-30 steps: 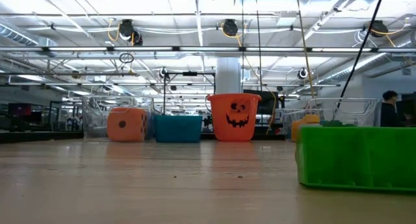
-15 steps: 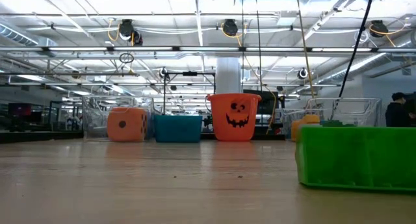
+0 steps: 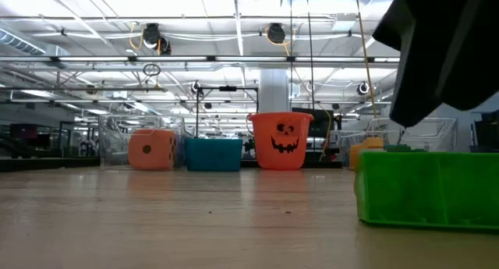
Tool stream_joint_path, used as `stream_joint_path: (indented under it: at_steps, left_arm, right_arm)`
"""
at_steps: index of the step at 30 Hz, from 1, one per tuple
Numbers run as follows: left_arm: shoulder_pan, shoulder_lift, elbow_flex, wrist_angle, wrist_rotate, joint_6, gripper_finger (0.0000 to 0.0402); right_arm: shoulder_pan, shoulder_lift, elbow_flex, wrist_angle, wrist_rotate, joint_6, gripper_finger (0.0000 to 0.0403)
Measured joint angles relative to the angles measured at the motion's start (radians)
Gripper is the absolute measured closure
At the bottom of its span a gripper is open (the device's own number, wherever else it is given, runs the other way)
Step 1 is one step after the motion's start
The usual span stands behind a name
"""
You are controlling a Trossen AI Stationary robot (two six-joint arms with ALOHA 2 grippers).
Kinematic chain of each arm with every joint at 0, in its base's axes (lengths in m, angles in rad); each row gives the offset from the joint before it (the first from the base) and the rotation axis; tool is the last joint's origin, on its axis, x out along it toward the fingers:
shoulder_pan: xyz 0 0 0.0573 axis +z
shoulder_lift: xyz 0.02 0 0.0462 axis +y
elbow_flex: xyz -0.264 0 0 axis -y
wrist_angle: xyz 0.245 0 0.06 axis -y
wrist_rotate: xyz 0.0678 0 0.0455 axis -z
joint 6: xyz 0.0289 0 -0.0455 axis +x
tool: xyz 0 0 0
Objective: Pick & Place Toys
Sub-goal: Put the green game piece into the right transparent bin
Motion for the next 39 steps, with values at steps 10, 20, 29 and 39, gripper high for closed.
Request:
stream_joint_path:
  at_steps: [10,20,29,39]
  left_arm:
    - [-0.034,0.003,0.0,0.0,-0.089,0.008,0.019]
    - [-0.034,0.003,0.0,-0.001,-0.091,0.008,0.019]
    - [-0.03,0.003,0.0,-0.002,-0.092,0.002,0.019]
    - [-0.023,0.003,0.0,-0.003,-0.094,-0.002,0.019]
  right_arm:
    - [-0.018,0.0,0.0,-0.104,0.0,-0.023,0.0236]
    - [-0.028,0.0,-0.003,-0.144,0.001,-0.052,0.0176]
    - [-0.039,-0.001,-0.099,-0.105,-0.074,0.01,0.0104]
    - [-0.041,-0.004,-0.168,-0.015,-0.097,0.103,0.0106]
